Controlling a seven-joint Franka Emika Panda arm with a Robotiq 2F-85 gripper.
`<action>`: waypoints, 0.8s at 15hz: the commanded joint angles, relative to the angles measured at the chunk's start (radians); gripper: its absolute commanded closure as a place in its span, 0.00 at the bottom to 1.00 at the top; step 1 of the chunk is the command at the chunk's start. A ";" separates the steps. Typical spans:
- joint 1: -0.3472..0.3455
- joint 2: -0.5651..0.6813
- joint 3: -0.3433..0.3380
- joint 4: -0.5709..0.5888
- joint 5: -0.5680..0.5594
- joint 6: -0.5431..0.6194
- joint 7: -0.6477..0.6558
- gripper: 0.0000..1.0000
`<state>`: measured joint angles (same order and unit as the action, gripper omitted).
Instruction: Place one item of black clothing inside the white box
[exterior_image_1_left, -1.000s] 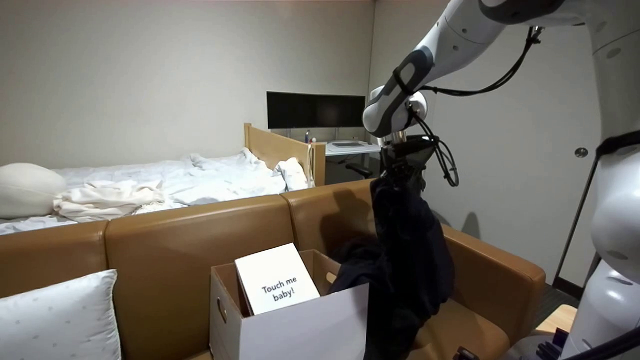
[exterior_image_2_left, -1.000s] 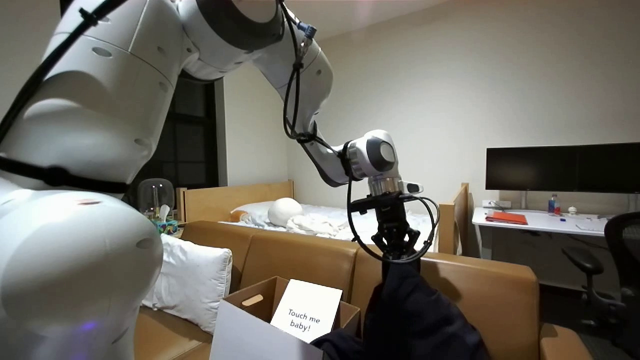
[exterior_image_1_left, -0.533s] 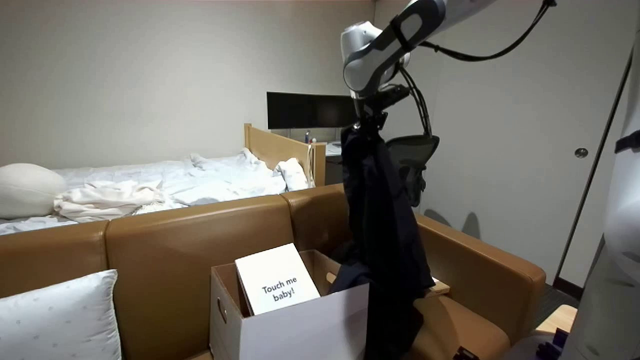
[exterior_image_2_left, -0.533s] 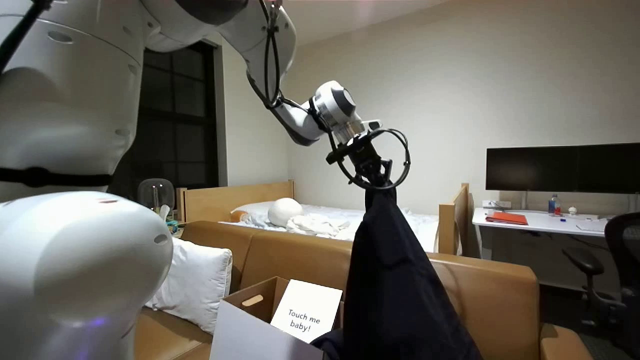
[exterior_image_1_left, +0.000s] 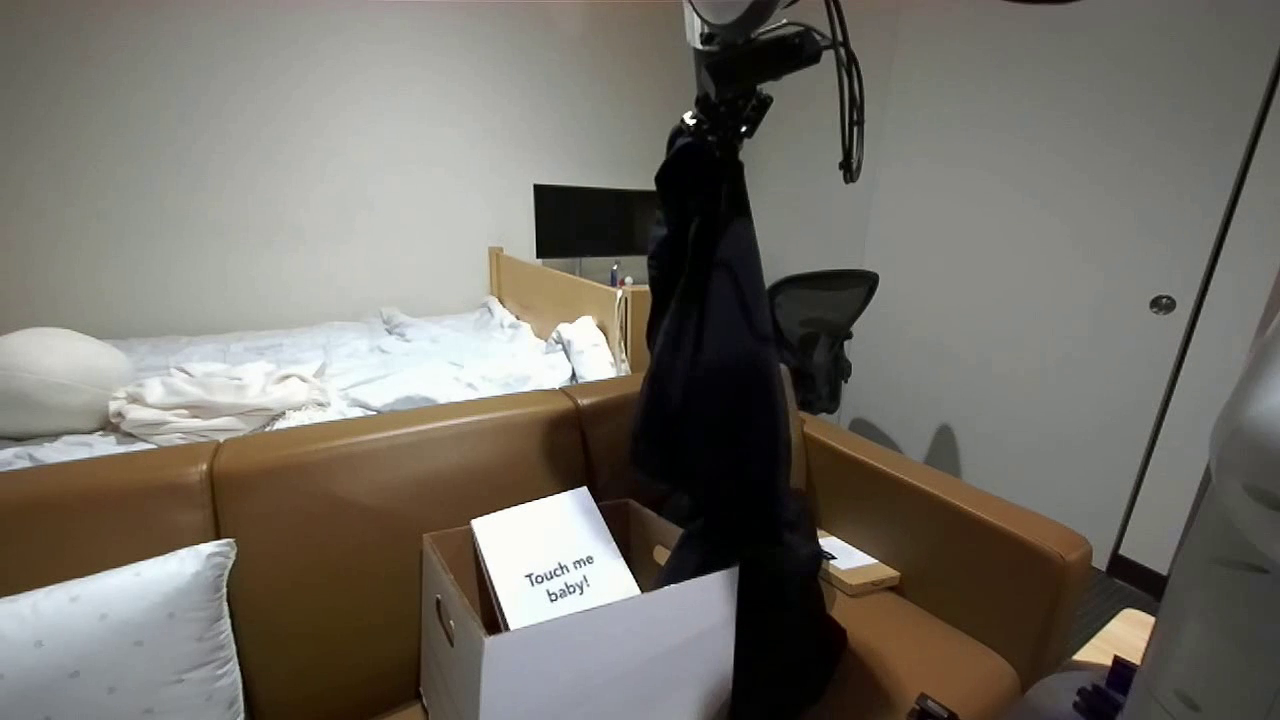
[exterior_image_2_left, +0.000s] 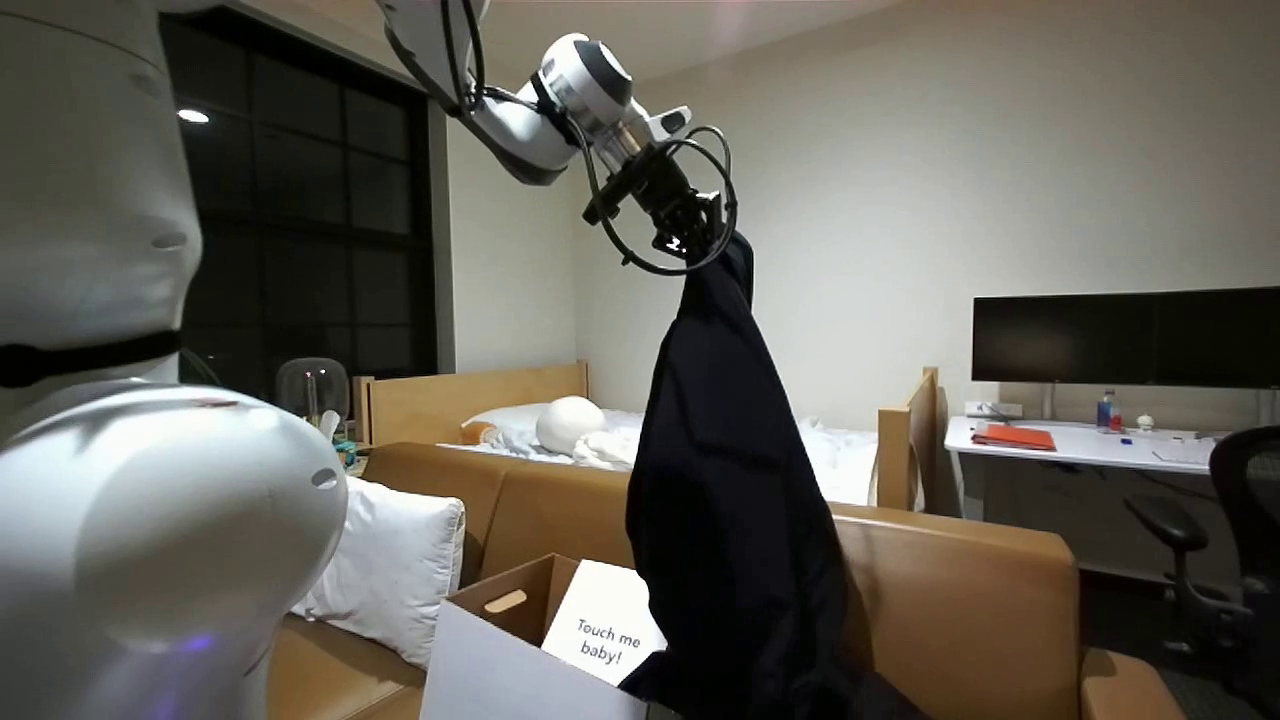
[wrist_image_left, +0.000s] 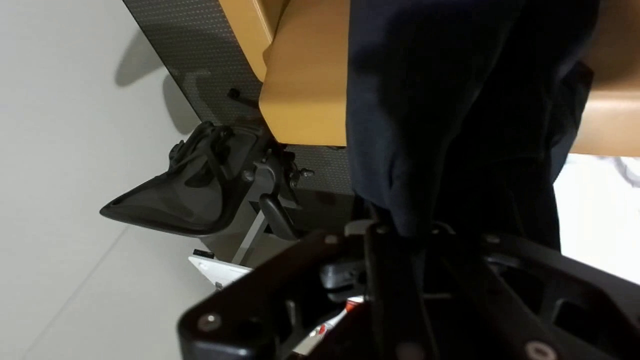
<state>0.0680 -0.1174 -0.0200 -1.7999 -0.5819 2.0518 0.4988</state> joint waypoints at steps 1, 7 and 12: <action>-0.032 0.008 0.029 0.001 0.005 -0.001 -0.004 0.96; -0.033 0.028 0.038 0.171 -0.127 0.030 -0.027 0.99; -0.019 0.021 0.097 0.414 -0.274 -0.001 0.029 0.99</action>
<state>0.0536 -0.0978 0.0313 -1.5184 -0.7711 2.0793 0.4985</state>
